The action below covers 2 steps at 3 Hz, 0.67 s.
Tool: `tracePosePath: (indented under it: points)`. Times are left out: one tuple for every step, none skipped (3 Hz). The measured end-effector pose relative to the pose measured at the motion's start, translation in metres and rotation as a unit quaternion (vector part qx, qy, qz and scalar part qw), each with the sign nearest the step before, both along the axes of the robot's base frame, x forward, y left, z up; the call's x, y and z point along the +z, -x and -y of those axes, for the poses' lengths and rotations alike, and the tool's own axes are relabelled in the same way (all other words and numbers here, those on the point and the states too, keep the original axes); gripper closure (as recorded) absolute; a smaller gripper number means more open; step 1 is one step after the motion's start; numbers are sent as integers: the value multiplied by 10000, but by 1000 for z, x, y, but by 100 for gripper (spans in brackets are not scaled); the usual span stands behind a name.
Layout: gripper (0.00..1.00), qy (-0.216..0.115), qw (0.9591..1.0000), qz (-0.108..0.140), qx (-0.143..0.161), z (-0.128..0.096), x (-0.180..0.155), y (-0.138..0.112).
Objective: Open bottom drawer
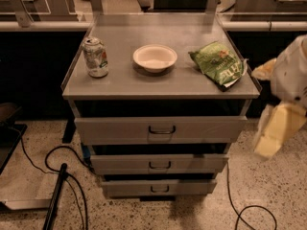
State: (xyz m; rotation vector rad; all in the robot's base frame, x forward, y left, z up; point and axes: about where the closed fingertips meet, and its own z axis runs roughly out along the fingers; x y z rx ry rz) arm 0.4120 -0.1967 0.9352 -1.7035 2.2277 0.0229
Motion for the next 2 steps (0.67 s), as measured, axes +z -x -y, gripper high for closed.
tracePosePath:
  points:
    - [0,-478,9961,-731,-157,-11,-74,31]
    - [0,-475,9962,-718,-156,-11,-73,31]
